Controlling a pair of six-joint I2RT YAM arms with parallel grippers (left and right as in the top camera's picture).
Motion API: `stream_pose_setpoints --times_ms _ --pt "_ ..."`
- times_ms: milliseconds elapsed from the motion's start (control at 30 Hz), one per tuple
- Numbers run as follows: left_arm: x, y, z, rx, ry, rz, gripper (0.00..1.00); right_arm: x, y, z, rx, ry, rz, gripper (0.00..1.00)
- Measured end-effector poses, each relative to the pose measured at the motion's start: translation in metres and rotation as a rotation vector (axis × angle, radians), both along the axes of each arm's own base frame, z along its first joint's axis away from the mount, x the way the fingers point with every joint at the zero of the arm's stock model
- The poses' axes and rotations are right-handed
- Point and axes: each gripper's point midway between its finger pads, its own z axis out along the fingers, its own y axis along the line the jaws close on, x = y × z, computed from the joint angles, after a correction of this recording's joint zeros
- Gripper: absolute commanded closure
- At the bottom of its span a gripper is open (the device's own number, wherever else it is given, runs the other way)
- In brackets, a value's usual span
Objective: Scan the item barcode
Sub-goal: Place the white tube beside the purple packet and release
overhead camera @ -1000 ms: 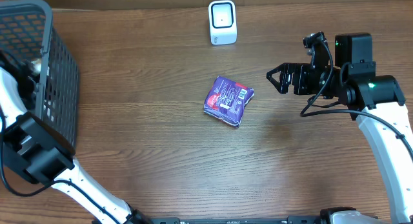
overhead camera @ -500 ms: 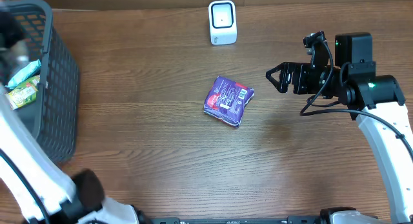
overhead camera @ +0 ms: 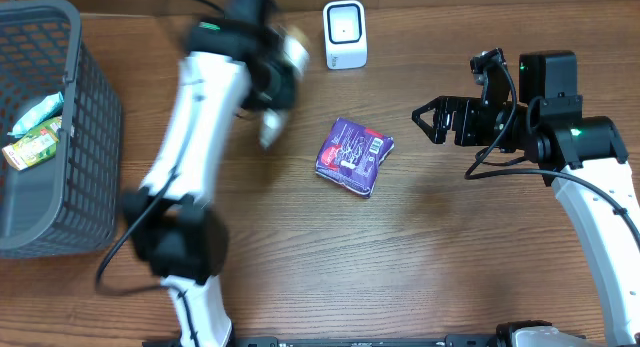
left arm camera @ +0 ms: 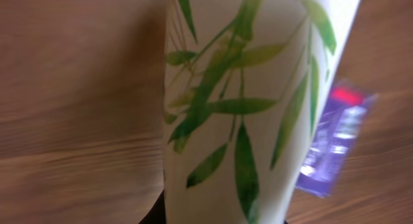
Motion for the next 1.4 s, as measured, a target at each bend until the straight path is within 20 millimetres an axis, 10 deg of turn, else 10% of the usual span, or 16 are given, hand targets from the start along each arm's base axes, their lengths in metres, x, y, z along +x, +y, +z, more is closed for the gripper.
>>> stream_pose_setpoints --times_ms 200,400,533,733,933,1033,1200,1400 --pt "-0.026 -0.028 -0.094 0.058 0.199 -0.081 0.96 -0.002 0.000 -0.002 -0.001 0.011 0.000 0.01" --pt "-0.027 -0.031 -0.111 0.063 0.231 -0.086 0.50 -0.003 0.000 -0.002 -0.001 0.015 0.000 0.01" --pt "-0.034 -0.033 -0.110 0.045 0.262 -0.085 0.42 -0.002 0.000 -0.002 -0.002 0.014 -0.001 0.01" --pt "-0.040 -0.040 -0.075 0.018 0.298 -0.095 0.43 -0.001 -0.001 -0.001 -0.004 0.007 -0.002 0.01" --pt "0.009 -0.033 0.038 -0.076 0.018 -0.059 0.40 -0.001 -0.001 -0.001 -0.003 0.007 -0.002 0.01" --pt "0.034 0.016 0.123 -0.100 -0.231 0.059 0.39 -0.001 -0.001 -0.001 -0.003 0.007 -0.002 0.00" --pt "0.010 0.176 0.244 0.015 -0.568 0.462 0.39 -0.001 -0.001 -0.001 -0.004 0.009 -0.003 0.01" --pt "-0.041 0.316 0.262 0.147 -0.610 0.897 0.39 -0.001 -0.001 -0.002 -0.004 0.009 -0.002 0.01"
